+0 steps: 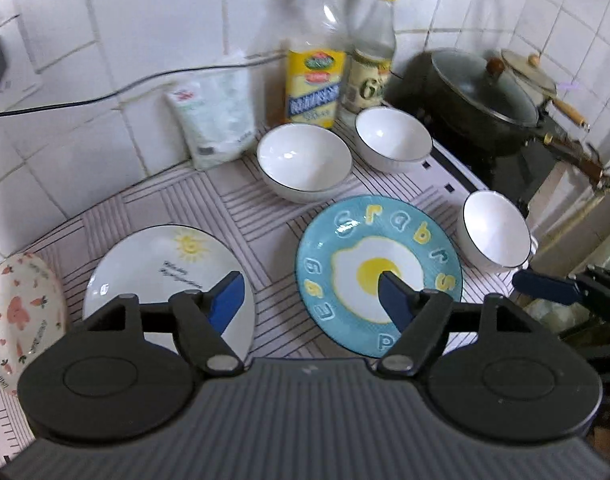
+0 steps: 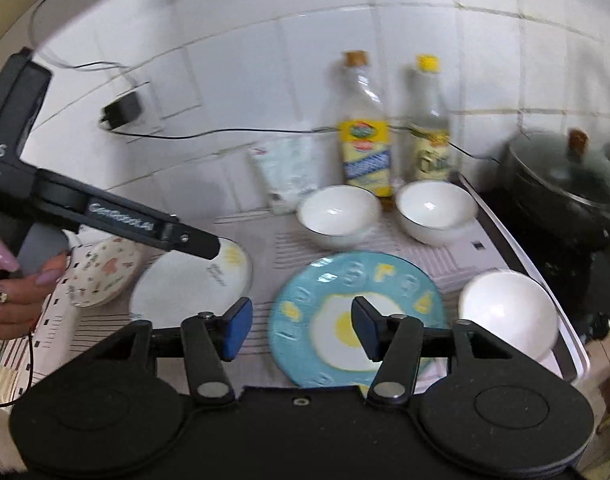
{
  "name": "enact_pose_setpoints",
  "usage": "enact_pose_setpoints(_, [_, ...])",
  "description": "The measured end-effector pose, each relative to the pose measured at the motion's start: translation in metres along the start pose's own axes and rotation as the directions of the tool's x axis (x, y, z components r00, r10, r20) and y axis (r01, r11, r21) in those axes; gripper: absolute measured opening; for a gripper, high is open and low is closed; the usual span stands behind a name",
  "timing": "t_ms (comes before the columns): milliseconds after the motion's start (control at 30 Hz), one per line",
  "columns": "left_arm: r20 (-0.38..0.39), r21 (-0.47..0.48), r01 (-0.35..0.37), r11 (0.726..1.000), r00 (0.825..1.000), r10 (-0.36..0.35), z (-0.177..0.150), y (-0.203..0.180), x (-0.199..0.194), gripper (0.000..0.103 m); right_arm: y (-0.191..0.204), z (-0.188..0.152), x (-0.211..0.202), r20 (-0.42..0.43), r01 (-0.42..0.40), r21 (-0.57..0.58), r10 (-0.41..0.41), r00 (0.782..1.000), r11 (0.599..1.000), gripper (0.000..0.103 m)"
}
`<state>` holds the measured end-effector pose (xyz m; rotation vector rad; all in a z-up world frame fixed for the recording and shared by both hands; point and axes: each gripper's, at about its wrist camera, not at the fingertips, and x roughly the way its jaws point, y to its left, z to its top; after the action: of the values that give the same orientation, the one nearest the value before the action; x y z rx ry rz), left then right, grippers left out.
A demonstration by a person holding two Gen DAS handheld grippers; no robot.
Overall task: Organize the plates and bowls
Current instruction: 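Move both grippers to the rim of the blue egg plate, then close both grippers on the blue egg plate rim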
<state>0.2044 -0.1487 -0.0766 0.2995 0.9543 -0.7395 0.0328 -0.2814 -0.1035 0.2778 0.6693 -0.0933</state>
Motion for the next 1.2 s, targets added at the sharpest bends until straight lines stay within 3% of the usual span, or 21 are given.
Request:
enact_pose_setpoints(167, [-0.082, -0.028, -0.024, 0.999, 0.996, 0.022, -0.005, -0.009, 0.03, 0.074, -0.047, -0.015, 0.021, -0.059, 0.011, 0.068, -0.007, 0.998, 0.998, 0.062])
enact_pose_setpoints(333, [-0.171, -0.142, -0.028, 0.99, 0.985, 0.003, -0.021, 0.0, 0.061, 0.074, -0.074, -0.028, 0.038, -0.124, -0.019, 0.133, 0.036, 0.992, 0.991, 0.062])
enact_pose_setpoints(533, [-0.187, -0.262, -0.032, 0.964, 0.982, -0.018, -0.038, 0.008, 0.09, 0.074, -0.097, -0.053, 0.073, -0.173, -0.04, 0.175, 0.071, 0.982, 0.984, 0.062])
enact_pose_setpoints(600, [-0.18, -0.291, -0.057, 0.955, 0.984, 0.004, -0.042, 0.007, 0.094, 0.074, -0.1, -0.06, 0.084, -0.181, -0.028, 0.156, 0.057, 0.982, 0.987, 0.062])
enact_pose_setpoints(700, [-0.15, -0.323, -0.042, 0.945, 0.989, -0.008, -0.048, 0.005, 0.102, 0.074, -0.104, -0.068, 0.098, -0.179, -0.024, 0.142, 0.049, 0.983, 0.99, 0.062])
enact_pose_setpoints(800, [-0.155, -0.316, -0.084, 0.945, 0.987, 0.036, -0.05, 0.001, 0.113, 0.073, -0.108, -0.074, 0.106, -0.129, -0.031, 0.158, 0.052, 0.99, 0.987, 0.062])
enact_pose_setpoints(900, [-0.133, -0.321, -0.079, 0.944, 0.99, 0.037, -0.051, -0.002, 0.119, 0.072, -0.11, -0.077, 0.109, -0.068, -0.05, 0.171, 0.063, 0.996, 0.984, 0.061])
enact_pose_setpoints(1067, [-0.106, -0.294, -0.076, 0.953, 0.993, 0.047, -0.051, -0.005, 0.128, 0.068, -0.108, -0.077, 0.114, -0.024, -0.048, 0.146, 0.052, 0.998, 0.988, 0.051])
enact_pose_setpoints(1200, [-0.124, -0.271, -0.075, 0.96, 0.991, 0.042, -0.052, -0.01, 0.134, 0.051, -0.11, -0.081, 0.113, 0.001, -0.03, 0.13, 0.03, 1.0, 0.991, 0.04])
